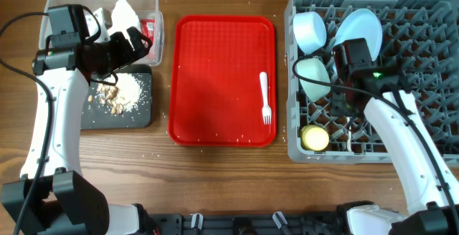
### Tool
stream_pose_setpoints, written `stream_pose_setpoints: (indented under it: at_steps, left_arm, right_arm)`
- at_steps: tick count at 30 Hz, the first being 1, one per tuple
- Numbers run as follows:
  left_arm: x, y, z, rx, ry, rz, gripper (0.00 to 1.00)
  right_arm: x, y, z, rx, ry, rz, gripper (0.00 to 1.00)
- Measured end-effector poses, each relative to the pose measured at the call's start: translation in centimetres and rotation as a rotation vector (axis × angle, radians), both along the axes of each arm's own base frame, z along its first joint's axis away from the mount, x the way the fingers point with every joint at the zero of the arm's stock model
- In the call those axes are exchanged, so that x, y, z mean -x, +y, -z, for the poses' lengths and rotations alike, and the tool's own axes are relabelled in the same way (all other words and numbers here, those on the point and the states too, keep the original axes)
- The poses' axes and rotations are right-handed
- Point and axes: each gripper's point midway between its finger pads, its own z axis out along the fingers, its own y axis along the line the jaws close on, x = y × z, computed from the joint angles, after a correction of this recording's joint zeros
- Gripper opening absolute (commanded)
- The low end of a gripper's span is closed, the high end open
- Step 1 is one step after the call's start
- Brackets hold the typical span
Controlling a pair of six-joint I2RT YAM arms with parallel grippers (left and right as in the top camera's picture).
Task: Sort waste into correct bins and load items into the dishwasher rack
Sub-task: 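Reach the right gripper to the white fork and grasp it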
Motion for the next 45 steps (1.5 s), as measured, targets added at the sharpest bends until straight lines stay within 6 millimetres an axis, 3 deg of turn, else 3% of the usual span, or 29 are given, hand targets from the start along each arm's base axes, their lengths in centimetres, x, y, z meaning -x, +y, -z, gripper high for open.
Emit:
stream_pose_setpoints:
  at_steps: [3, 7, 9, 11, 12, 14, 16, 19, 22, 26, 35, 41, 45]
  left_arm:
    - [0.0, 0.0, 0.0, 0.000, 0.000, 0.000, 1.00]
    - [0.0, 0.0, 0.0, 0.000, 0.000, 0.000, 1.00]
    - [0.0, 0.0, 0.0, 0.000, 0.000, 0.000, 1.00]
    - [0.0, 0.0, 0.0, 0.000, 0.000, 0.000, 1.00]
    - [0.0, 0.0, 0.0, 0.000, 0.000, 0.000, 1.00]
    - [0.0, 0.0, 0.0, 0.001, 0.000, 0.000, 1.00]
    - [0.0, 0.0, 0.0, 0.001, 0.000, 0.000, 1.00]
    - [0.0, 0.0, 0.0, 0.000, 0.001, 0.000, 1.00]
    - [0.0, 0.0, 0.0, 0.001, 0.000, 0.000, 1.00]
    - [0.0, 0.0, 0.0, 0.000, 0.000, 0.000, 1.00]
    - [0.0, 0.0, 0.0, 0.000, 0.000, 0.000, 1.00]
    - [0.0, 0.0, 0.0, 0.000, 0.000, 0.000, 1.00]
    - [0.0, 0.0, 0.0, 0.001, 0.000, 0.000, 1.00]
  right_arm:
    - [-1.7, 3.0, -2.6, -0.170, -0.063, -0.036, 0.37]
    - [-5.8, 8.5, -8.5, -0.443, -0.258, -0.163, 0.36]
    - [-7.0, 11.2, -10.6, -0.534, -0.334, -0.226, 0.39]
    - [-7.2, 13.8, -11.4, -0.593, -0.356, -0.272, 0.43]
    - [-7.2, 15.2, -11.4, -0.617, -0.357, -0.290, 0.43]
    - [-7.7, 19.4, -9.7, -0.659, -0.308, -0.343, 0.49]
    - [-7.8, 21.3, -7.5, -0.662, -0.245, -0.356, 0.49]
    - [-9.0, 24.2, -1.9, -0.612, -0.089, -0.355, 0.50]
    - [-9.9, 23.7, 2.7, -0.518, 0.024, -0.310, 0.49]
    - [-11.2, 22.5, 6.4, -0.403, 0.061, -0.275, 0.50]
    - [-12.0, 20.1, 10.5, -0.314, 0.122, -0.222, 0.49]
    - [-11.7, 19.7, 13.3, -0.285, 0.178, -0.225, 0.49]
    - [-11.7, 19.7, 13.4, -0.281, 0.178, -0.244, 0.32]
